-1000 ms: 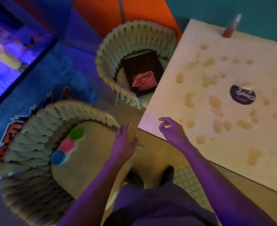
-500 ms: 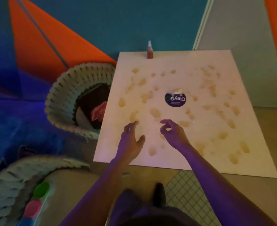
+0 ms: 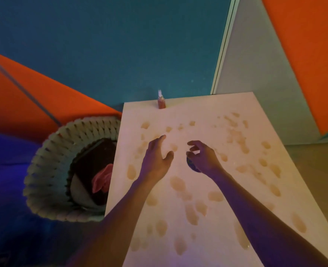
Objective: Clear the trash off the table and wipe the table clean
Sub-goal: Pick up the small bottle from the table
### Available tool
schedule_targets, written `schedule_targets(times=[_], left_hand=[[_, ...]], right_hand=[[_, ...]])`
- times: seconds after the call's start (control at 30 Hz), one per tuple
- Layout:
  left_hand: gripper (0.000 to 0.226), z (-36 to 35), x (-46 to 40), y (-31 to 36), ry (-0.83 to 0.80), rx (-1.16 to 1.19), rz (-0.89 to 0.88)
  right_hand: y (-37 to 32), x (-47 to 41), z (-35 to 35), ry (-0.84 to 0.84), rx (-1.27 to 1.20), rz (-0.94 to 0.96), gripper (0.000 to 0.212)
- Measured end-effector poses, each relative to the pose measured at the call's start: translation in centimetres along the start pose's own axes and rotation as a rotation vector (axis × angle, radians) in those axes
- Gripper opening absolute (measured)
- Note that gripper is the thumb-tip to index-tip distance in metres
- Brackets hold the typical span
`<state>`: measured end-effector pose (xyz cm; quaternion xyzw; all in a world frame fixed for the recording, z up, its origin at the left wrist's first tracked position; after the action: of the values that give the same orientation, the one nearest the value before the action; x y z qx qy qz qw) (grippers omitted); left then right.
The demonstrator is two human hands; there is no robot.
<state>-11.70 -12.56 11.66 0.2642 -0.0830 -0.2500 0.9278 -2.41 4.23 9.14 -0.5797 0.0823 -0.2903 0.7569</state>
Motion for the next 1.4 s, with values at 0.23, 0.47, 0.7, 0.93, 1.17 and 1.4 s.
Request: schedule_targets(times=[0.23, 0.47, 0.7, 0.93, 1.17, 1.4], left_hand=[[0.061, 1.6, -12.5, -0.9, 0.029, -0.089, 0.033], [0.059, 1.6, -23.0, -2.0, 0.047, -0.125, 0.046], [0.062, -1.1, -31.8, -3.8, 0.043, -0.126, 0.104], [0.062, -5.2, -37.6, -5.9, 0.034, -0.140, 0.144], [0.044, -7.4, -39.6, -7.0, 0.038, -0.131, 0.139], [0.037, -6.6, -38.4, -6.8, 0.076, -0.143, 0.111]], right_hand=[[-2.5, -11.1, -1.5, 0.045, 0.082, -0.008, 0.040], [-4.0, -21.2, -3.4, 0.054, 0.126, -0.001, 0.047], [-3.6, -29.9, -5.6, 0.016, 0.175, -0.010, 0.056], [-1.3, -36.6, -8.9, -0.048, 0.236, -0.046, 0.067], [-0.6, -40.2, -11.7, -0.107, 0.280, -0.003, 0.057], [-0.7, -40.0, -11.5, -0.047, 0.296, 0.031, 0.024]])
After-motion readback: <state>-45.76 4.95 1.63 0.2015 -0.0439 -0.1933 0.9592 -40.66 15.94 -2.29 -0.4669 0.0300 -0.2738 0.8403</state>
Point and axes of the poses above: each hand's wrist, its own x-axis away from the middle knuckle, its own z-axis out of the back of the hand, y = z × x, the point moved 9 cm from there along -x, towards the middle knuckle, and after that the axes turned 14 degrees about -x, right-handed, at the moved point
